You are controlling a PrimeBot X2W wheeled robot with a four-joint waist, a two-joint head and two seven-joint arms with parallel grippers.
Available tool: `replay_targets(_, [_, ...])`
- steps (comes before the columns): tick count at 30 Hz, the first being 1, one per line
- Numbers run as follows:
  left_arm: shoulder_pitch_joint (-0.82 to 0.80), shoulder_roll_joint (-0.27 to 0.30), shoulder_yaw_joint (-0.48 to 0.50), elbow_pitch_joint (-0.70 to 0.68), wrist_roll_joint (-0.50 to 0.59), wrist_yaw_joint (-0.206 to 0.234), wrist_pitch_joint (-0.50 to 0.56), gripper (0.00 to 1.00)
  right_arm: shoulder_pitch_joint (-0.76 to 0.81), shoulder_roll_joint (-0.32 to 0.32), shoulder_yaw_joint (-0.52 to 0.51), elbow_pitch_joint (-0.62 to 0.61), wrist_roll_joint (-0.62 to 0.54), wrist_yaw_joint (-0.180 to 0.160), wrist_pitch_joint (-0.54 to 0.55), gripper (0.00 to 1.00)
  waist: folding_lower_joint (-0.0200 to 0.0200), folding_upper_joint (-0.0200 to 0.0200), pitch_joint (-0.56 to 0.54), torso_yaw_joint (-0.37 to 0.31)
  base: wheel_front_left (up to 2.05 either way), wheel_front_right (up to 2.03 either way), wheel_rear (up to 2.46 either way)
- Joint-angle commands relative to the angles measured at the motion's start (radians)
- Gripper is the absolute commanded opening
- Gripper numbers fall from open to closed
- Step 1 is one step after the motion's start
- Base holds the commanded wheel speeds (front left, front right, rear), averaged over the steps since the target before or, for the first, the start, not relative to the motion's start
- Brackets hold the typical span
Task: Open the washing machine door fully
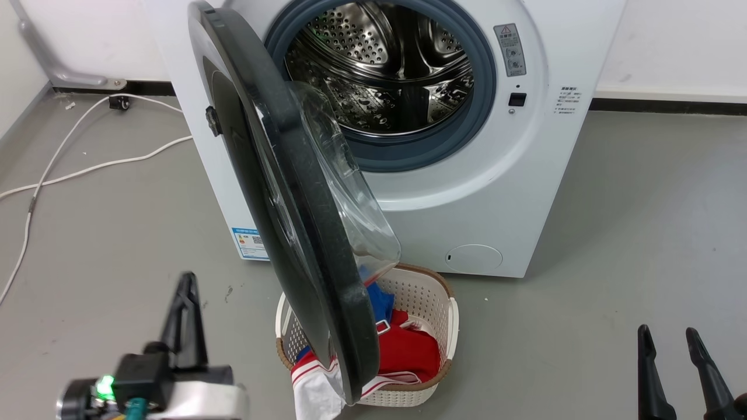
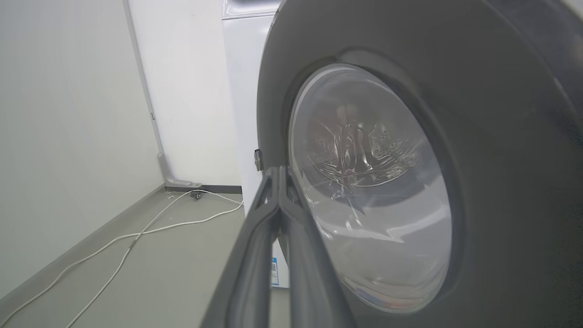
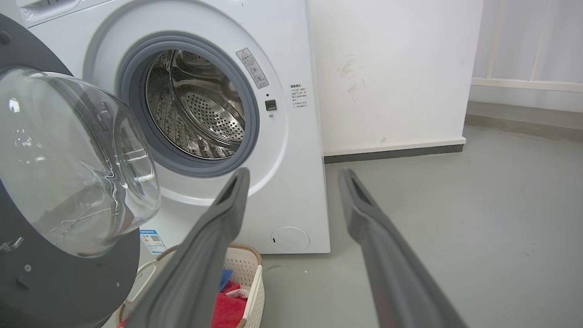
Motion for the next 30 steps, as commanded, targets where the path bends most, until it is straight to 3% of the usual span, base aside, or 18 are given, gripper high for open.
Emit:
replay_targets(1, [-0.013, 0.007, 0.005, -0.012, 0.007, -0.002, -0.003, 0.0, 0.006, 0.002, -0.001, 0.003, 0.002, 0.0, -0.002, 1.0, 0.0, 0.0, -0.001, 0.001, 0.0, 0.0, 0.0])
replay_targets(14, [-0.097, 0.055, 0.018, -0.282, 0.038, -0.047, -0.003, 0.0, 0.004, 0.002, 0.0, 0.006, 0.015, 0.0, -0.002, 1.0, 0.0, 0.0, -0.006, 0.004, 0.0, 0.0, 0.0])
replay_targets(30, [-0.175, 0.067, -0.239, -0.411, 0.102, -0.119, -0.002, 0.0, -0.014, 0.002, 0.004, 0.016, 0.022, 0.0, -0.002, 1.0, 0.0, 0.0, -0.004, -0.011, 0.0, 0.0, 0.0])
